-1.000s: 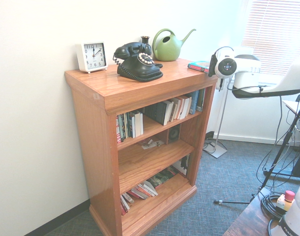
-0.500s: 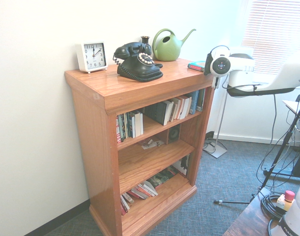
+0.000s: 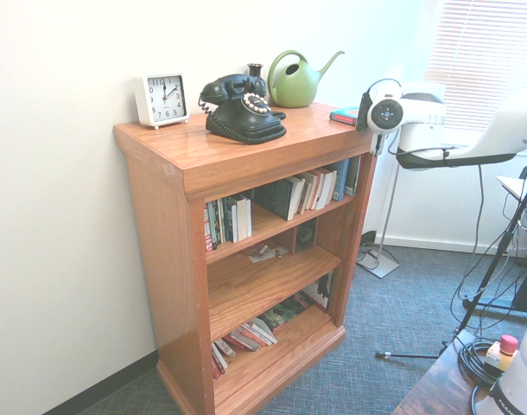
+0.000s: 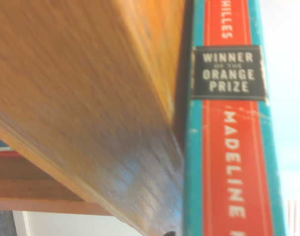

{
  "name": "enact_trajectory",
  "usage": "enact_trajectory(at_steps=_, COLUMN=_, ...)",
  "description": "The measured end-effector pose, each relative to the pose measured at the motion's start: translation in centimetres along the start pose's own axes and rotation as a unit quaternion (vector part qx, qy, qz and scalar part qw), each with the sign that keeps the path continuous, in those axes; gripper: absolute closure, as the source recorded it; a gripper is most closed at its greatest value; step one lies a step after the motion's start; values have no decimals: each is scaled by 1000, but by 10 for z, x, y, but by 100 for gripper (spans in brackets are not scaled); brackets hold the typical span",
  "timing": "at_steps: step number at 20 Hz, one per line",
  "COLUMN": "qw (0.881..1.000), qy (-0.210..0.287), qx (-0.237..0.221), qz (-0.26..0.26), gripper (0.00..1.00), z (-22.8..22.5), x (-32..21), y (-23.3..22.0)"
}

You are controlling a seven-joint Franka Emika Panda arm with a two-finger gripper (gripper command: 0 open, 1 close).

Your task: Organize the shelf

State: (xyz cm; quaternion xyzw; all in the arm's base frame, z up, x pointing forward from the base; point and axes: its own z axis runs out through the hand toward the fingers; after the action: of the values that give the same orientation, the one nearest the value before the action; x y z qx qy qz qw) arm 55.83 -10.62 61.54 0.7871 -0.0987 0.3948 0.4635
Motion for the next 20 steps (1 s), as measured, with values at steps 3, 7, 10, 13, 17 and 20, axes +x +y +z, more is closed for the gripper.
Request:
enact_trajectory(at_steps=3, qw=1000, qy=-1, qx=1, qz=-2, gripper=100, z=0, x=0, y=-3)
enact_trajectory(at_steps=7, qw=1000, qy=1, qx=-1, qz=1, gripper=100, z=0, x=2, y=0)
enact_trajectory(at_steps=10, qw=1000, qy=2, qx=-2, qz=5, gripper=100, z=-1, x=3, y=1)
enact_trajectory(at_steps=13, qw=1000, qy=2, qx=-2, qz=15, gripper=100, z=-1, x=3, y=1)
enact_trajectory(at_steps=17, qw=997, qy=-12, qx=-21, qz=67, gripper=100, z=-5, x=-1, y=9)
enact_trajectory(at_steps=20, qw=992, qy=-35, qx=-45, qz=116, gripper=100, z=-11, x=-12, y=26)
